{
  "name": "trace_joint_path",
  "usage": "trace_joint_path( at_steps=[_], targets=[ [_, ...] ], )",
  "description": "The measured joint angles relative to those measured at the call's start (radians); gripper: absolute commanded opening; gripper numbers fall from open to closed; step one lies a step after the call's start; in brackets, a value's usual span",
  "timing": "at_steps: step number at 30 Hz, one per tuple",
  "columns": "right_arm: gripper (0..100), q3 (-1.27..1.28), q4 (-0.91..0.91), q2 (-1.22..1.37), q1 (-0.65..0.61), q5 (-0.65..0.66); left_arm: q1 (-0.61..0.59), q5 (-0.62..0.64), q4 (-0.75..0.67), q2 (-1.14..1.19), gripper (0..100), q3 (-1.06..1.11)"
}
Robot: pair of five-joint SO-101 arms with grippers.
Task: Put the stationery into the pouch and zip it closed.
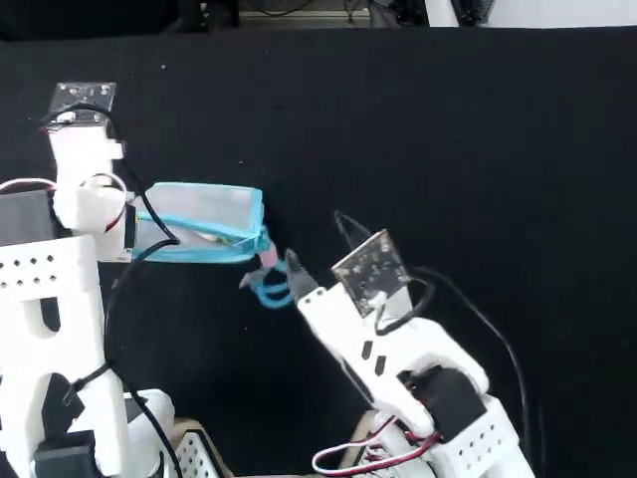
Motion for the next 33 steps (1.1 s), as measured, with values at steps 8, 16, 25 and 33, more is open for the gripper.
trace_joint_path(
  at_steps=[8,16,25,33],
  targets=[
    [25.7,0.236,-0.233,0.000,-0.153,0.003,-0.008,0.000,0.000,0.000,3,0.000],
    [24.7,0.311,-0.454,0.000,-0.153,0.003,-0.011,0.000,0.000,0.000,3,0.000],
    [13.9,0.311,-0.506,0.000,-0.153,0.003,-0.011,0.000,0.000,0.000,3,0.000],
    [1.1,0.313,-0.505,0.002,-0.147,0.184,-0.018,0.000,0.000,0.000,3,0.000]
  ],
)
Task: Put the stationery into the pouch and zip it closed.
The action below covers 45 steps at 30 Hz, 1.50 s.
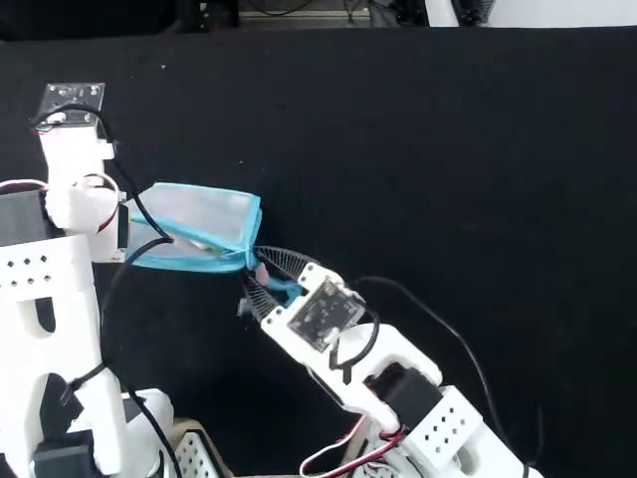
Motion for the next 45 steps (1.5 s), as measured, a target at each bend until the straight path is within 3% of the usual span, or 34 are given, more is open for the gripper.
trace_joint_path(
  at_steps=[6,12,25,36,41,45],
  targets=[
    [1.1,-0.104,0.138,0.000,0.063,0.005,0.000,-0.002,0.000,0.000,3,0.000],
    [1.1,-0.308,0.368,0.000,0.038,-0.002,0.000,0.000,0.000,0.000,3,0.000],
    [1.1,-0.325,0.387,-0.002,-0.196,-0.002,-0.002,-0.002,0.003,0.000,3,0.000],
    [1.6,-0.319,0.391,-0.002,-0.235,-0.002,0.000,0.000,0.005,0.000,3,0.000],
    [13.9,-0.267,0.391,-0.002,-0.235,-0.011,0.000,0.000,0.005,0.000,3,0.000],
    [21.7,-0.236,0.391,-0.002,-0.236,-0.137,0.000,0.000,0.005,0.000,3,0.000]
  ],
)
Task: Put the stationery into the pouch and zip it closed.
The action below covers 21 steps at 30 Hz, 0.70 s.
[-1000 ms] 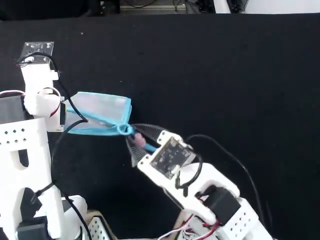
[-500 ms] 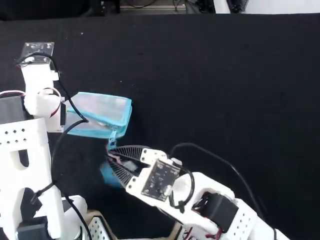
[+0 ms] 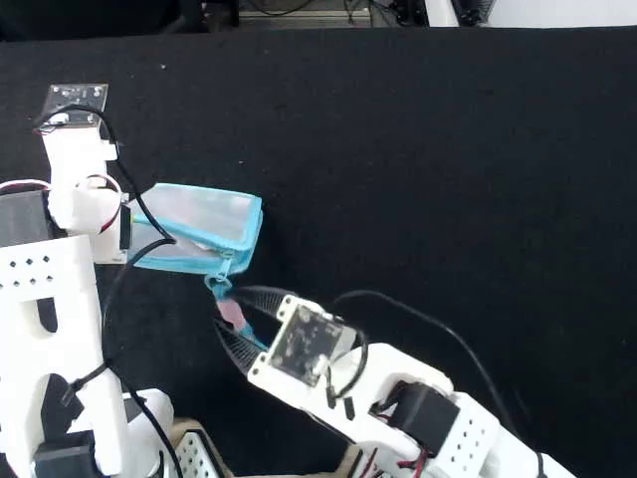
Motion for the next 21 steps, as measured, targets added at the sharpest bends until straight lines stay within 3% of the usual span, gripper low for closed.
trace_joint_path(
  at_steps=[4,9,13,21],
  targets=[
    [21.7,0.072,-0.029,0.000,0.000,-0.147,0.000,0.000,0.000,0.000,3,0.000],
    [19.3,0.216,-0.222,0.000,0.026,-0.236,0.000,0.000,0.000,0.000,3,0.000],
    [17.5,0.238,-0.315,0.000,0.034,-0.256,0.000,0.000,0.000,0.000,3,0.000],
    [17.6,0.238,-0.333,0.000,0.037,-0.259,0.000,0.000,0.000,0.000,3,0.000]
  ],
)
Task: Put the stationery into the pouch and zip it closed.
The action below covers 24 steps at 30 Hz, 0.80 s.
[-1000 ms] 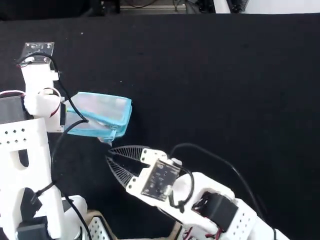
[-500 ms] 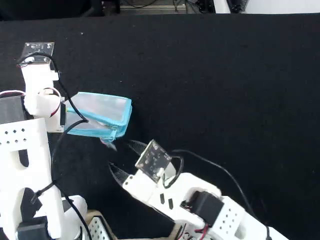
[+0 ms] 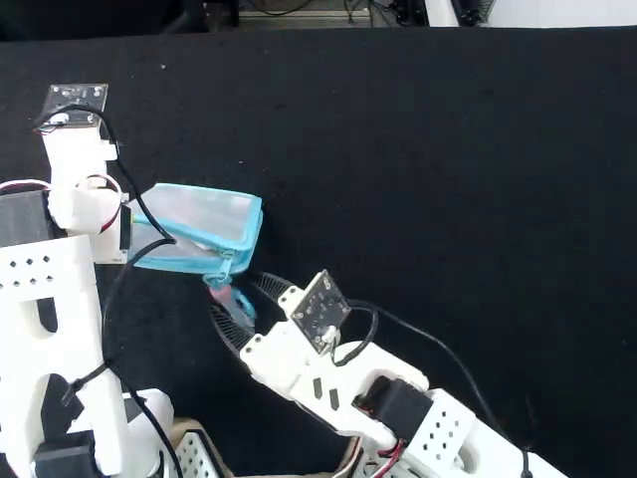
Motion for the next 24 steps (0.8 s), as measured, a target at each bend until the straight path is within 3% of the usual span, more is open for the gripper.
trace_joint_path(
  at_steps=[24],
  targets=[
    [17.4,-0.054,-0.118,0.044,-0.002,-0.002,0.000,0.000,-0.002,0.000,3,0.000]
  ],
)
